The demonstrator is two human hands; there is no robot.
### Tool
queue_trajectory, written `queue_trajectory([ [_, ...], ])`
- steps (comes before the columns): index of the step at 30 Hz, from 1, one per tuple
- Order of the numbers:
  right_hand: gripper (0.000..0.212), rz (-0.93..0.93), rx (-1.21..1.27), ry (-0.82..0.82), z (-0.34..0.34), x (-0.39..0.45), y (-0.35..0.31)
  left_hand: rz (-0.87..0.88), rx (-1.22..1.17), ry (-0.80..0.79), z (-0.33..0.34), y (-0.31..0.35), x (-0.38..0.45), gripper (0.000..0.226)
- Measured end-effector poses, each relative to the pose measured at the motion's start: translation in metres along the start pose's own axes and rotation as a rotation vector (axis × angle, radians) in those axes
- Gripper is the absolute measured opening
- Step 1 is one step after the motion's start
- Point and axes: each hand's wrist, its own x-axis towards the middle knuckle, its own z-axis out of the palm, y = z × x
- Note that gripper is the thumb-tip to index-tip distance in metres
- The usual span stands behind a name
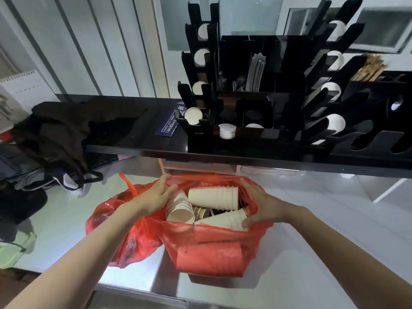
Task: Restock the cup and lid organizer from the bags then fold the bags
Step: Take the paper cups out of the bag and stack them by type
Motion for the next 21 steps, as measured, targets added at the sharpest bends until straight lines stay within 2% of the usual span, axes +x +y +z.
queue_trajectory([
  [3, 0.121, 0.001, 0.129, 0.069, -0.005, 0.003, -0.002, 0.040, 0.054, 0.089, -0.003, 0.005, 0.000, 0.072],
  [7, 0.098, 0.078, 0.178, 0.289, -0.005, 0.009, -0.003, 0.044, 0.057, 0.226, -0.006, 0.015, 0.001, 0.050],
  [9, 0.081, 0.100, 0.242, 0.336, -0.003, 0.010, -0.006, 0.059, 0.045, 0.241, -0.005, 0.020, 0.001, 0.042],
  [12, 0.048, 0.095, 0.296, 0.400, 0.004, 0.010, -0.009, 0.179, 0.092, 0.298, 0.001, 0.031, 0.001, 0.022],
  [14, 0.035, 0.084, 0.285, 0.367, 0.010, 0.006, -0.009, 0.261, 0.119, 0.295, 0.007, 0.041, 0.002, 0.012],
  [16, 0.037, 0.075, 0.234, 0.256, 0.013, 0.001, -0.007, 0.316, 0.155, 0.245, 0.019, 0.050, 0.009, 0.009],
  [19, 0.064, 0.087, 0.114, 0.110, 0.019, -0.007, -0.004, 0.368, 0.210, 0.133, 0.037, 0.062, 0.023, 0.017],
  [21, 0.076, 0.101, 0.072, 0.038, 0.025, -0.009, -0.002, 0.358, 0.273, 0.056, 0.048, 0.070, 0.032, 0.032],
])
